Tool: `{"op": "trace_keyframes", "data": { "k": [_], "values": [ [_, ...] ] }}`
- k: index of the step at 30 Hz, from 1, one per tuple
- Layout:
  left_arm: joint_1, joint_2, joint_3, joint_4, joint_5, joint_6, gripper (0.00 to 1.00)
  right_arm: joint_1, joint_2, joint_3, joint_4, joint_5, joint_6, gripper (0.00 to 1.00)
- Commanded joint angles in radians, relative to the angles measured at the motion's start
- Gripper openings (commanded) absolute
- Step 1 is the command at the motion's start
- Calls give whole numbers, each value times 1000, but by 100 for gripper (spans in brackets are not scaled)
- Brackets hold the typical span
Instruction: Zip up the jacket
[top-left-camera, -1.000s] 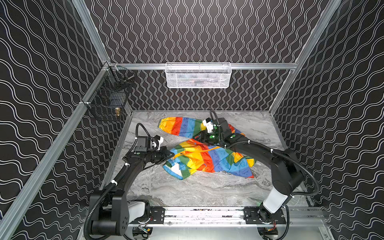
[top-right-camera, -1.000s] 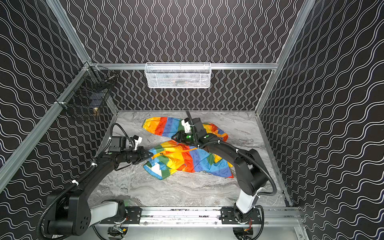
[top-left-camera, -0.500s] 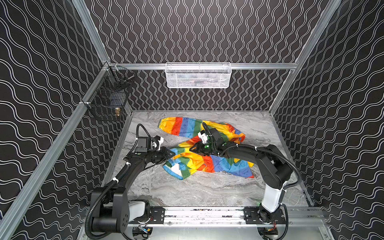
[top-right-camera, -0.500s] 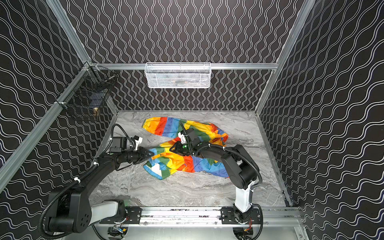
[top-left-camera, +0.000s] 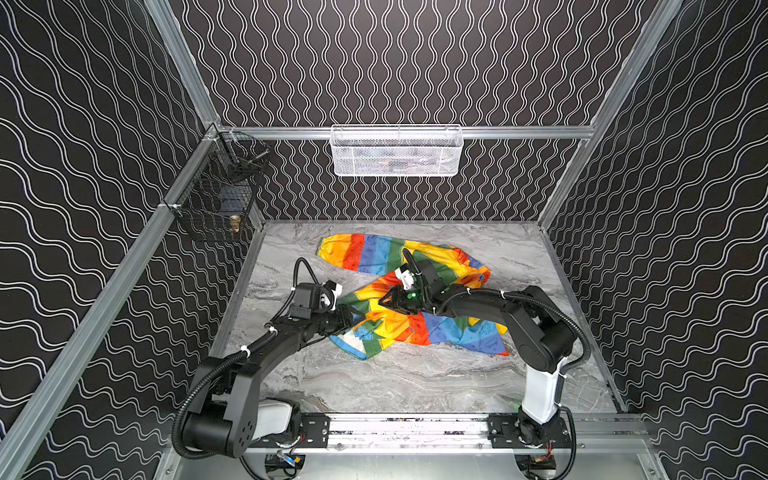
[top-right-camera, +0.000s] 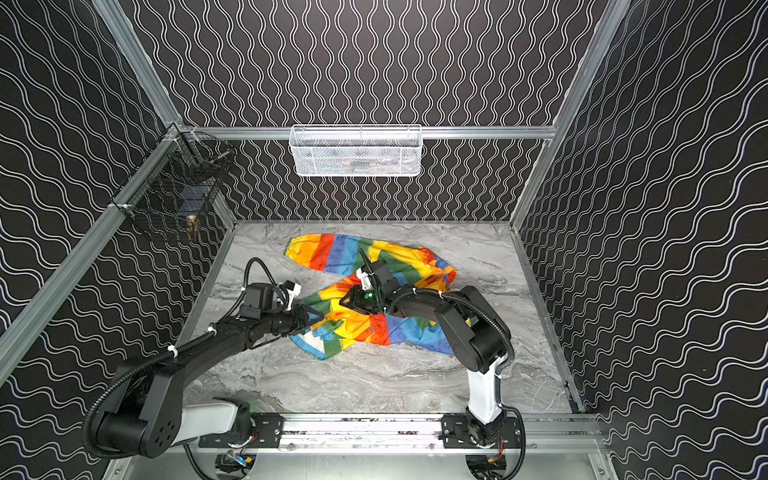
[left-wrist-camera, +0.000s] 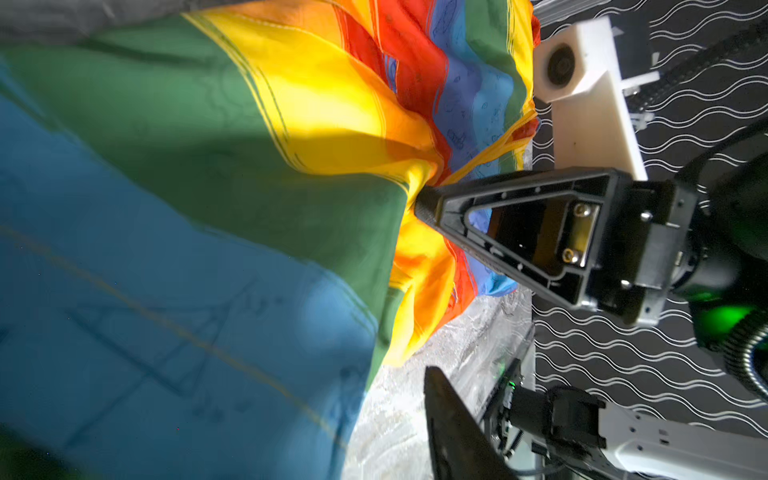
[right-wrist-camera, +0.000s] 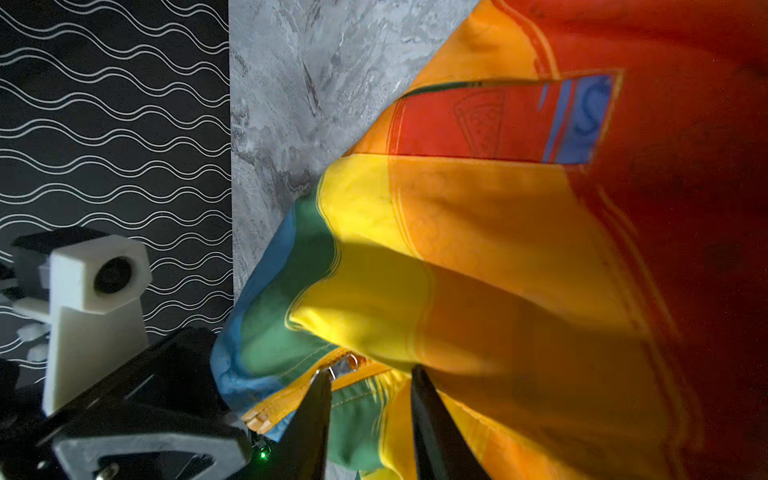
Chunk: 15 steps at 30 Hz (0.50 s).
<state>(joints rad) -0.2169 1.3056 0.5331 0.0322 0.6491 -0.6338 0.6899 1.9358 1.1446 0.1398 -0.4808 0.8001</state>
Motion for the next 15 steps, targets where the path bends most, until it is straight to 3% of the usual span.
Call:
{"op": "trace_keyframes", "data": {
  "k": [1,7,15],
  "values": [
    [-15,5,-13,60,-70,2,43,1,7,-4,40,-10,16,35],
    [-35,23,-48,119,-110,-9,42,0,15,-14,55,-16,28,34],
    [-37,57,-62,206,-91,-35,30,0,1,-22,54,-16,31,34]
  ]
}}
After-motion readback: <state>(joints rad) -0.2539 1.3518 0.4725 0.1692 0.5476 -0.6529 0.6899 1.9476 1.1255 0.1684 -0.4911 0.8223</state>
